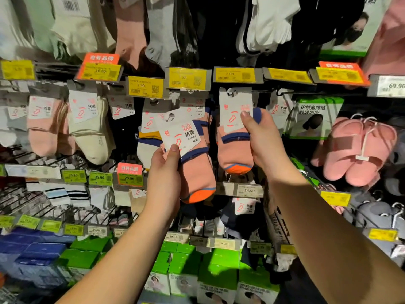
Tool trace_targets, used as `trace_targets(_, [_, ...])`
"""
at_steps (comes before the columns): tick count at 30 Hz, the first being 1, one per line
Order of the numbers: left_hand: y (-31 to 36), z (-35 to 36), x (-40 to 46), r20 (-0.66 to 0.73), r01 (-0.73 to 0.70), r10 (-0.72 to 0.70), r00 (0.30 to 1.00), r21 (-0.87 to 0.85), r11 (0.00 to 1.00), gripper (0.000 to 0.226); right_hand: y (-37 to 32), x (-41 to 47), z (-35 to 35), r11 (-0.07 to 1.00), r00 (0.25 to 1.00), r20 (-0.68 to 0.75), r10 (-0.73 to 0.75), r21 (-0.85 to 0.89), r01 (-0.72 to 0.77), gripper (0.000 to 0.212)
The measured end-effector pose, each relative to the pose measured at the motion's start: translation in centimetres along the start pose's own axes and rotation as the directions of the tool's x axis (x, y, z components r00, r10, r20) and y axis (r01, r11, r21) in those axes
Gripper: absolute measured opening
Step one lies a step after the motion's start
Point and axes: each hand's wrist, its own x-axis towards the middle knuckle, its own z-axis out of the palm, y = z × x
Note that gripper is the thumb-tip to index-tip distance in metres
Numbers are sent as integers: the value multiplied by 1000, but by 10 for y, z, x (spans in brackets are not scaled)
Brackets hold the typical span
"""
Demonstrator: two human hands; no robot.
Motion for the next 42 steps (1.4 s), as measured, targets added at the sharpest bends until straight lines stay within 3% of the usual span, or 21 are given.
trace_targets(9, [2, 4, -5, 35, 21, -20, 999, -17, 1000, 14, 14, 37, 6, 994, 993, -53, 106, -12, -107, 11])
trace_targets(13, [2, 4, -6, 39, 23, -23, 999, 2, 1000, 18, 18, 48, 6, 961, 991, -89, 101, -250, -120, 36])
trace_targets(16, [2, 5, -7, 51, 25, -26, 998, 20, 999, 21, 19, 56, 7, 856, 990, -78, 120, -497, -143, 55])
trace_targets(19, [1, 6, -8, 49, 34, -34, 998, 15, 999, 21, 19, 61, 9, 758, 988, -63, 144, -635, -151, 57])
trace_targets(23, [-1, 6, -7, 35, 57, -57, 998, -9, 998, 19, 21, 67, 8, 719, 986, -46, 159, -679, -148, 59])
trace_targets(32, [-6, -1, -6, 42, 39, -39, 998, 1, 999, 29, 30, 56, -6, 805, 981, -117, 156, -560, -195, 67])
trace_targets(36, [-10, -3, -5, 52, 29, -29, 998, 3, 1000, 33, 29, 18, -10, 915, 977, -201, 76, -376, -149, 43])
trace_targets(39, [-13, 0, -6, 49, 46, -45, 998, -31, 998, 30, 24, -30, 0, 966, 996, -62, 65, -245, -79, 16])
trace_targets(42, [-16, 6, -8, 81, 59, -55, 995, -50, 997, 29, 29, -67, 16, 989, 991, 110, 77, -135, -62, 13])
